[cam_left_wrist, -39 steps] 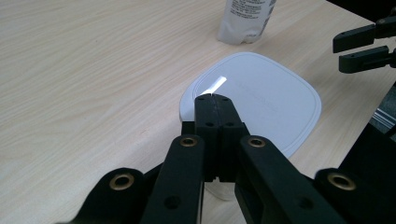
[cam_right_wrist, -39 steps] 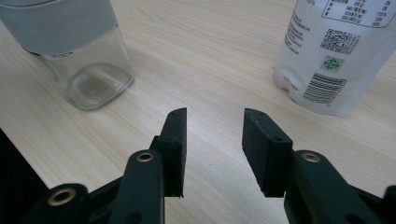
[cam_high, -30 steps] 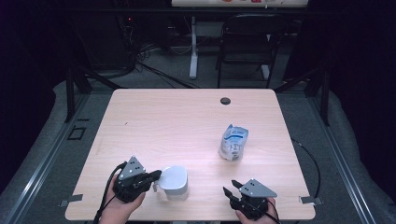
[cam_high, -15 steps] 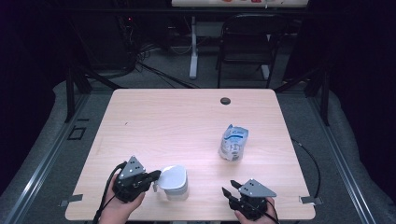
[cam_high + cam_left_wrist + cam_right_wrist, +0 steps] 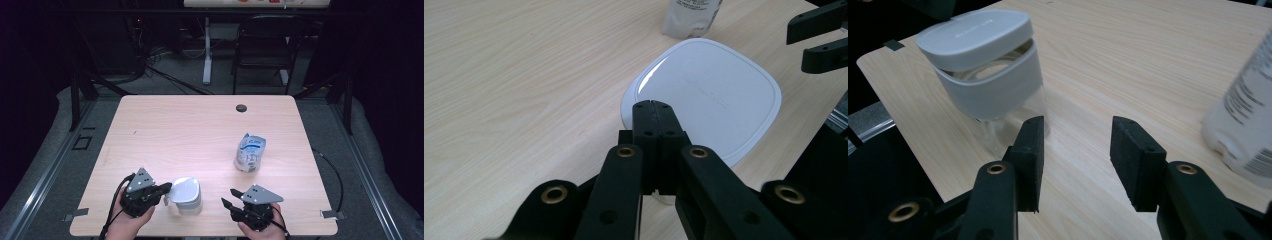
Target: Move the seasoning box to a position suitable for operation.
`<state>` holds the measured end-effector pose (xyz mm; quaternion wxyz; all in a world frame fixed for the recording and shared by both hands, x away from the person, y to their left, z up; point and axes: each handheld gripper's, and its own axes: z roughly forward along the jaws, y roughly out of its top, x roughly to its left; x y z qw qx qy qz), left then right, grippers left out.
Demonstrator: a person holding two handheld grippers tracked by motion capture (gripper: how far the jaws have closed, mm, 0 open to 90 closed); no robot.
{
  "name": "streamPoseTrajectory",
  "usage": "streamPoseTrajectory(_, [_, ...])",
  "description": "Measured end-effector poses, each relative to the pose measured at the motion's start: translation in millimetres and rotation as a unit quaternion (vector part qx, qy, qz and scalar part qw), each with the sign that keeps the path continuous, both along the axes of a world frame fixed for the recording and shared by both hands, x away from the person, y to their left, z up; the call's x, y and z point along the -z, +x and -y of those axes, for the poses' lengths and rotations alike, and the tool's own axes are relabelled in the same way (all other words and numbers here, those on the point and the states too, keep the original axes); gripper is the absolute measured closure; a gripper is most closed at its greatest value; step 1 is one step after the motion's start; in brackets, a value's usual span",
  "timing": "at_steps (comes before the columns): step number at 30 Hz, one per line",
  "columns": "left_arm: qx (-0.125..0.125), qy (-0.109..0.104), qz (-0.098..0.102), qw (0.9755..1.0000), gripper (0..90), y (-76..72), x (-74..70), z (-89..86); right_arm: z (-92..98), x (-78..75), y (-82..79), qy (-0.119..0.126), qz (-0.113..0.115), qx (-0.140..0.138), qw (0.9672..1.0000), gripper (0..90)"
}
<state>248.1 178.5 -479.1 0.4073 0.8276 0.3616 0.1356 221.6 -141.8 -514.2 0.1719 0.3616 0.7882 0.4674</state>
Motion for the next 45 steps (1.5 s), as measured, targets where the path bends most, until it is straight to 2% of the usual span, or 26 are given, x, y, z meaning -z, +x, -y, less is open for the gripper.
streamPoseTrajectory(4, [0.0, 0.001, 0.001, 1.0, 90.0, -0.2, 0.0, 0.2, -15.5, -3.1, 5.2, -0.004, 0.002, -0.016, 0.9999, 58.8])
streamPoseTrajectory(6, [0.0, -0.001, 0.0, 1.0, 90.0, 0.0, 0.1, 0.1, -25.0, -4.4, 8.0, -0.015, 0.005, -0.025, 0.9996, 58.9])
streamPoseTrajectory(14, [0.001, 0.001, 0.002, 1.0, 90.0, -0.1, 0.2, 0.2, -40.0, -7.8, 15.6, -0.028, 0.007, -0.037, 0.9989, 58.8])
streamPoseTrajectory(35, [0.001, 0.002, 0.005, 1.0, 90.0, -0.8, 0.4, 1.2, -57.3, -6.7, 21.1, -0.052, -0.001, -0.054, 0.9972, 57.8])
streamPoseTrajectory(45, [0.0, 0.003, 0.005, 1.0, 90.0, -1.0, 0.6, 0.6, -58.6, -11.3, 20.5, -0.049, 0.005, -0.054, 0.9973, 57.8])
